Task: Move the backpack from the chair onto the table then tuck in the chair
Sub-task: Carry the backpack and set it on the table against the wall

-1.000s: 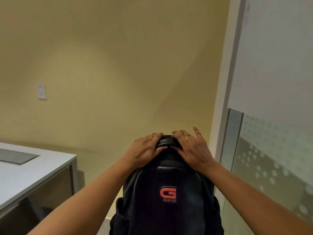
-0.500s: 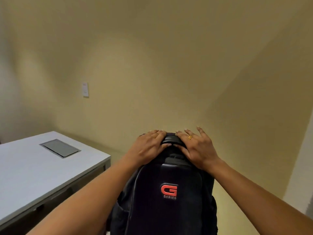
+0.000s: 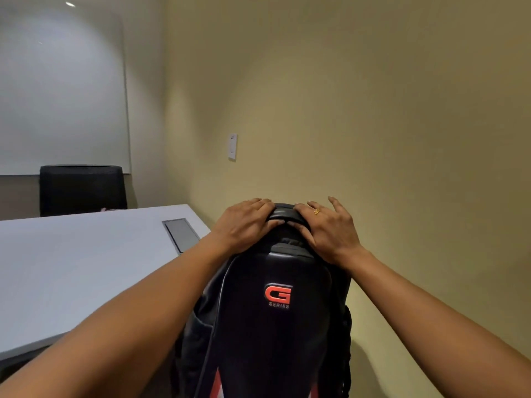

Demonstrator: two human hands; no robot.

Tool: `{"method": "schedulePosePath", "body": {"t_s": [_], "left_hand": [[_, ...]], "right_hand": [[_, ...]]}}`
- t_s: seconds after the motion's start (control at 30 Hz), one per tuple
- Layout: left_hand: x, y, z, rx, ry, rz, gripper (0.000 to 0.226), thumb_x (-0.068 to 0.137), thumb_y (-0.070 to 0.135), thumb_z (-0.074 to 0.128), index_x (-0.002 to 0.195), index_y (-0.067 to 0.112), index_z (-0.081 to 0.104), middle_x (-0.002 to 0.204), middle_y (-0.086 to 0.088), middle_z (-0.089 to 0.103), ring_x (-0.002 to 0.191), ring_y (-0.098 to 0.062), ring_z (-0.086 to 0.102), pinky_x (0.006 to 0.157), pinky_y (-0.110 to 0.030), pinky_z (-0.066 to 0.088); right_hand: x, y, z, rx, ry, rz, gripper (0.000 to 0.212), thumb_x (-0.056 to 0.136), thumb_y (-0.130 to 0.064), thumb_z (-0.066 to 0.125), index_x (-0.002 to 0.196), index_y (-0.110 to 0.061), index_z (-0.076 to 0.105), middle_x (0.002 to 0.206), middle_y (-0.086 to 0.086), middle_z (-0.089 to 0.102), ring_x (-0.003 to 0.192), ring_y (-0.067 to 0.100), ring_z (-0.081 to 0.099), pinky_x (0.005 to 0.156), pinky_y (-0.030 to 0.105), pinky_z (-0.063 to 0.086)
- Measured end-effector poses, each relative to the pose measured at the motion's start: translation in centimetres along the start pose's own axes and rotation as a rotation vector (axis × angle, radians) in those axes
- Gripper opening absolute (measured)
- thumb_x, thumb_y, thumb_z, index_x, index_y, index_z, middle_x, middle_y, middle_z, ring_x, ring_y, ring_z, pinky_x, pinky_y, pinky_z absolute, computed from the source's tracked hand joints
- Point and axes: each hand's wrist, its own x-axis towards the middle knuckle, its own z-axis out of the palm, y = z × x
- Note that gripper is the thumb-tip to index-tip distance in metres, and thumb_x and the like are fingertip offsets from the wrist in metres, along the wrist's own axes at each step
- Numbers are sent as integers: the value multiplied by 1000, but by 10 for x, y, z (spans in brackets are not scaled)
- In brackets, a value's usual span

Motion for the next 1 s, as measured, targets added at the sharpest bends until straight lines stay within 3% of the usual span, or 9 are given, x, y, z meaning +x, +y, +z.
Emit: {"method": "schedulePosePath", "body": {"t_s": [0.27, 0.37, 0.53, 0.67, 0.8, 1.0], "left_hand": [[54, -99, 36, 87, 9, -191, 45, 95, 42, 35, 120, 8, 51, 119, -13, 61, 107, -30, 54, 93, -37, 38], [78, -146, 42, 155, 2, -221, 45, 95, 43, 33, 119, 9, 51, 122, -13, 60, 111, -29, 53, 94, -35, 36], [113, -217, 48, 211, 49, -221, 46, 94, 46, 32, 115, 11, 54, 116, -13, 63, 105, -31, 56, 84, -38, 40], [142, -268, 53, 289, 75, -272, 48, 94, 49, 30, 108, 10, 55, 107, -14, 64, 96, -34, 58, 71, -38, 42], [168, -319, 68, 333, 67, -301, 49, 94, 48, 29, 109, 9, 54, 105, -16, 64, 93, -34, 59, 74, -42, 48], [202, -394, 104, 381, 129, -324, 47, 95, 46, 28, 104, 8, 53, 98, -15, 64, 86, -31, 59, 64, -36, 40]], "right_hand": [[103, 9, 100, 79, 51, 15, 34, 88, -42, 55, 111, -18, 62, 111, 4, 69, 124, 34, 47, 105, 65, 10], [152, 8, 134, 111, 60, 7, 33, 87, -41, 56, 106, -16, 65, 107, 8, 70, 124, 34, 48, 105, 65, 10], [222, 9, 183, 94, 152, -24, 33, 85, -41, 54, 94, -13, 68, 88, 16, 72, 117, 37, 53, 103, 68, 13], [273, 4, 223, 91, 102, 80, 41, 90, -51, 40, 105, -20, 63, 108, 11, 69, 132, 31, 34, 106, 64, 2], [325, -1, 269, 100, 26, 157, 52, 88, -57, 21, 114, -27, 55, 123, 6, 61, 138, 30, 21, 105, 66, 0], [396, 0, 344, 146, 19, 126, 40, 93, -51, 31, 119, -29, 52, 124, 1, 61, 139, 29, 18, 105, 67, -1]]}}
